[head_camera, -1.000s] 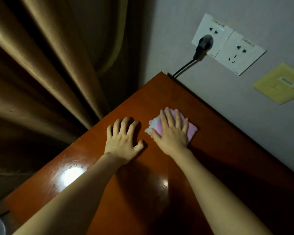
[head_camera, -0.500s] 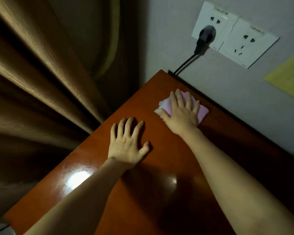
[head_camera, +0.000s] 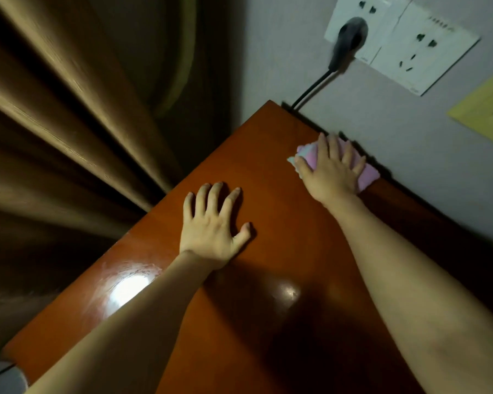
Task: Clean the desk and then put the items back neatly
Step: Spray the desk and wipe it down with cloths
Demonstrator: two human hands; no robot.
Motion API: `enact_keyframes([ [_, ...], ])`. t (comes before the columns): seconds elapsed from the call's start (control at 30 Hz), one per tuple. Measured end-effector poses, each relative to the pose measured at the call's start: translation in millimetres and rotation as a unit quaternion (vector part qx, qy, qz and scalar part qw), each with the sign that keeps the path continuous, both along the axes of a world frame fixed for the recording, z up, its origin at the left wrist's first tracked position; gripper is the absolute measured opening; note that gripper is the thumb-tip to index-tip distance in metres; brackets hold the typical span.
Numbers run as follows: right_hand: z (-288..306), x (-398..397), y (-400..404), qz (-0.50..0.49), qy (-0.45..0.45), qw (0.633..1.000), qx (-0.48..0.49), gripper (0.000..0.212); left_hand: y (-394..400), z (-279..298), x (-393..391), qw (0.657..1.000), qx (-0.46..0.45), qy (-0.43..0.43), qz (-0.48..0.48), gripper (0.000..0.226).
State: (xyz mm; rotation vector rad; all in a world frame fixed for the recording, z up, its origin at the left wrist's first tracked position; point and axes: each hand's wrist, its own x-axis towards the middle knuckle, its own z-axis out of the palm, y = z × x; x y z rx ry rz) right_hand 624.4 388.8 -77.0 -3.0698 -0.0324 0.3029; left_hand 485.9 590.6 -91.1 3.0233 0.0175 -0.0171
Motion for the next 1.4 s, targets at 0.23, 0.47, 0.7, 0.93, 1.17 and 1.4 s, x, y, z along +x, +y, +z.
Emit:
enact_keyframes([
  [0.23, 5, -53, 24, 0.21, 0.008, 0.978, -0.018, 0.079, 0, -2, 0, 1.0, -0.004, -0.012, -0.005, 0.068],
  [0.47, 2, -46, -65, 0.069, -0.005, 0.997, -0.03, 0.088, 0, -4, 0, 1.0, -0.01, -0.008, -0.001, 0.069],
  [0.7, -1, -33, -4, 0.035, 0.006, 0.999, -0.007, 0.078, 0, -3, -1, 1.0, -0.007, -0.004, 0.002, 0.07],
  [0.93, 4, -86, -53, 0.192, 0.011, 0.981, -0.021, 0.084, -2, 0, -2, 1.0, -0.019, 0.004, 0.005, 0.072],
  [1.17, 0, -43, -29, -0.02, -0.003, 1.0, -0.008, 0.076, -6, 7, -9, 0.999, -0.03, 0.04, 0.019, 0.082],
  [1.4, 3, -137, 9, 0.157, 0.009, 0.988, 0.004, 0.078, -21, 8, -55, 0.998, -0.039, 0.052, 0.009, 0.07],
])
